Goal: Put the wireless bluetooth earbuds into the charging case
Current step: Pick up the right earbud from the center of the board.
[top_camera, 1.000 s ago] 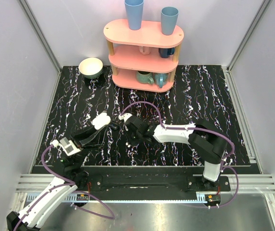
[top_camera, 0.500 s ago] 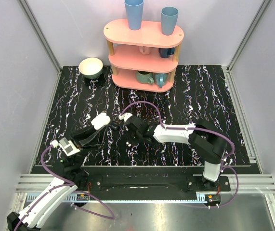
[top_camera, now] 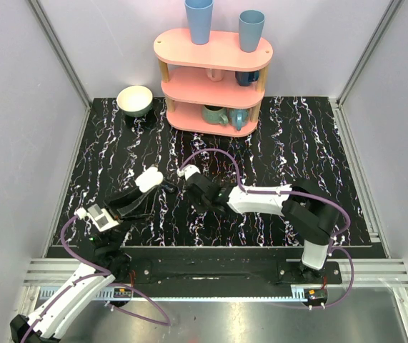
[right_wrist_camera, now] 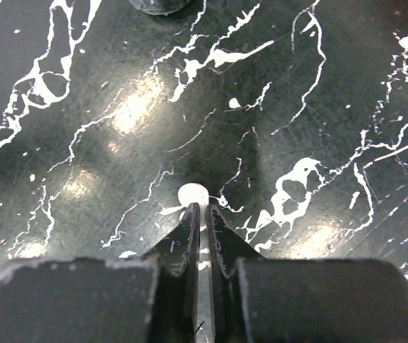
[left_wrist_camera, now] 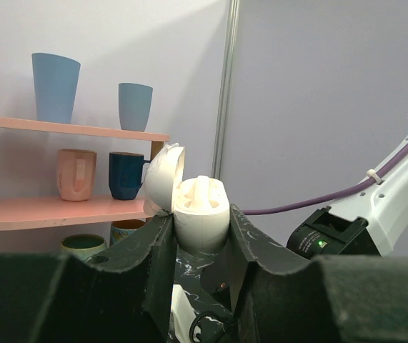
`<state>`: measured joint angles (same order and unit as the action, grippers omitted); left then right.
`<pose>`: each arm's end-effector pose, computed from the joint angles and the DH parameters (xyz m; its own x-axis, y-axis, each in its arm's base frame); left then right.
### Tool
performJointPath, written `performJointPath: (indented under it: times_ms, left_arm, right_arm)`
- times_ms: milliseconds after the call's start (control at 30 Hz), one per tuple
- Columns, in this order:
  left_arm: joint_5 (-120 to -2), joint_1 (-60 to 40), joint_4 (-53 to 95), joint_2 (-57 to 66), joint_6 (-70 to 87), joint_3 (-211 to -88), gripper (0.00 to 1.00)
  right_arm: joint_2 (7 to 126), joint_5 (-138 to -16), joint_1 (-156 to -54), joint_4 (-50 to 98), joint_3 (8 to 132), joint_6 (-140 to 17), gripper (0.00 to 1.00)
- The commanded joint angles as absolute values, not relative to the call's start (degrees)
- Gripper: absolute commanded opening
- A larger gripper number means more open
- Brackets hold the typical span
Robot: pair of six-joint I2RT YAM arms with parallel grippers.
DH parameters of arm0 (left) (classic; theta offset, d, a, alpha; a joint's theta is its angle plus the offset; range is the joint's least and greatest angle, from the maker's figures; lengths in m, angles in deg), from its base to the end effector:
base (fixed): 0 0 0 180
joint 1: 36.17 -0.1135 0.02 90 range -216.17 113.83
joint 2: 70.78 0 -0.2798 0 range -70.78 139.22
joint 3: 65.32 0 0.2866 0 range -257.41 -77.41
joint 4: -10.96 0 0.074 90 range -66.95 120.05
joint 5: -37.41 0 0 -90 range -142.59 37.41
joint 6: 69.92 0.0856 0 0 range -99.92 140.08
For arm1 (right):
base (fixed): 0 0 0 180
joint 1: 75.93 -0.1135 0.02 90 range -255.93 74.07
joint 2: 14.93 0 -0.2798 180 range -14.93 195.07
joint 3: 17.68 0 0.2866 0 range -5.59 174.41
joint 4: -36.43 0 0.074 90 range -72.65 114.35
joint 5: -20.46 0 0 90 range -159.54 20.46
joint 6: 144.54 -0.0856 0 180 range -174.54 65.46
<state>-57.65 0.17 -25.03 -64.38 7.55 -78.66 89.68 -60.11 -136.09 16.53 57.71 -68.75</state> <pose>0.1108 -0.0909 0.2878 0.3962 -0.5598 -0.7278 0.7460 0.6583 -0.1002 0.2333 0.3785 0.1245 -0.5617 -0.4924 -0.6649 -0.6854 0.7270 0.0406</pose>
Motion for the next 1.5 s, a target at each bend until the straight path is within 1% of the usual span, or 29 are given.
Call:
performJointPath:
  times_ms: [0, 600, 1100, 1467]
  left_arm:
    - [-56.28, 0.13, -26.79, -64.1, 6.81, -71.17, 0.0]
    - [-55.85, 0.13, -27.31, -63.48, 6.72, -71.25, 0.0]
    - [-55.67, 0.13, -27.49, -63.31, 6.72, -70.99, 0.0]
    - [-55.32, 0.13, -26.7, -64.45, 6.63, -70.9, 0.0]
  right_arm:
    - [88.33, -54.51, -137.18, 15.74, 58.74, -67.98, 0.09]
    - [91.15, -54.51, -139.65, 15.03, 59.97, -68.95, 0.1]
    - [91.85, -59.87, -140.44, 15.03, 60.5, -70.09, 0.15]
    - [92.29, -54.6, -140.44, 14.15, 60.5, -69.21, 0.19]
